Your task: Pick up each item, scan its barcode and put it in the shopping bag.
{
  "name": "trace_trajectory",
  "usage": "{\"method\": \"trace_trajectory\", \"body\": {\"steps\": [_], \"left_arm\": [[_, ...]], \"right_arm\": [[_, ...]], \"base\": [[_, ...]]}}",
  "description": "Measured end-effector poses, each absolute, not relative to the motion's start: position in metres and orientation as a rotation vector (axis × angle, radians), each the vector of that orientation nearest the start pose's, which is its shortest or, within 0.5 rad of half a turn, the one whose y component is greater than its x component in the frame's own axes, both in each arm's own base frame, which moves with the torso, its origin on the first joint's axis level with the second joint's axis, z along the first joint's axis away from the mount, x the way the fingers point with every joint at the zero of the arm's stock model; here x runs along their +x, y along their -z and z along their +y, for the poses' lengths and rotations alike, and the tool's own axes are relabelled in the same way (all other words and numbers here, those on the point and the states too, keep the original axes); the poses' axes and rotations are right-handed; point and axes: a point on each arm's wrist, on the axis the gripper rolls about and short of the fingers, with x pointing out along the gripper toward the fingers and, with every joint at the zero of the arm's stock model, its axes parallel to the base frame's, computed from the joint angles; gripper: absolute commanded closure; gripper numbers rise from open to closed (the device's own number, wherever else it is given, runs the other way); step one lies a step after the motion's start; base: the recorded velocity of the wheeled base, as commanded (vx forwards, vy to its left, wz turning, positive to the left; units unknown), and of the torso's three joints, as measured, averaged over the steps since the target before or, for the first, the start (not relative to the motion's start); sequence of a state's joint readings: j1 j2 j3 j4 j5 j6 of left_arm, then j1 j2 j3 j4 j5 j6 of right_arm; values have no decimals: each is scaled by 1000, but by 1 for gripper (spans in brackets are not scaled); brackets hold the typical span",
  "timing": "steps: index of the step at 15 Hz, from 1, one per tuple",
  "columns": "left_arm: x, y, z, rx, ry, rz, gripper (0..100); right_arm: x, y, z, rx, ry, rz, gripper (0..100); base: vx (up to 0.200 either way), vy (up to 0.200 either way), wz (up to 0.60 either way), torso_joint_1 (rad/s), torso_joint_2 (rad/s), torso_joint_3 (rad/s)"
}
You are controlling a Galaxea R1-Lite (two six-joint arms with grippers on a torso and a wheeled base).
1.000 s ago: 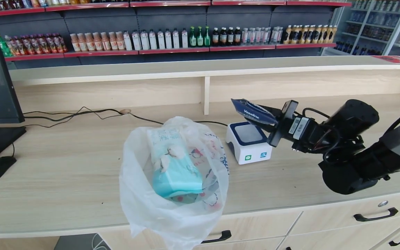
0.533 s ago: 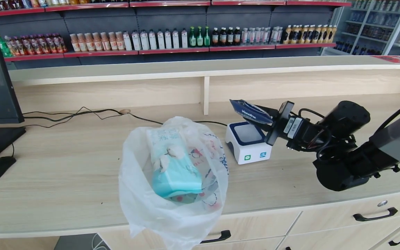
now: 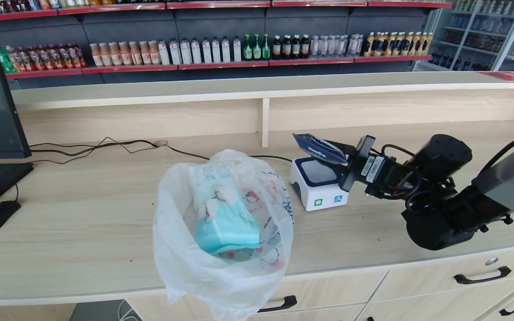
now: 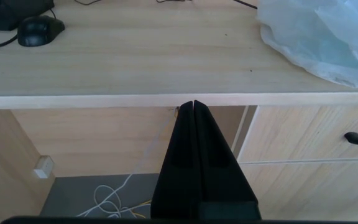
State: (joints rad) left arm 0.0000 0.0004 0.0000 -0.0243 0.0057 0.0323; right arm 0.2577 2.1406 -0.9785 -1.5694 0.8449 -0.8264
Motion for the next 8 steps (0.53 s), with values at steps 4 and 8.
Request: {"method": "trace_trajectory", "body": {"steps": [4, 8], "left_arm": [[-23, -78, 0, 32, -6, -24, 100], [-23, -78, 0, 29, -6, -21, 100]], "right_arm": [[369, -156, 115, -853, -856, -823, 100], [368, -155, 114, -851, -856, -817, 100]], "base": [[0, 0, 0, 0, 0, 0], [0, 0, 0, 0, 0, 0]]}}
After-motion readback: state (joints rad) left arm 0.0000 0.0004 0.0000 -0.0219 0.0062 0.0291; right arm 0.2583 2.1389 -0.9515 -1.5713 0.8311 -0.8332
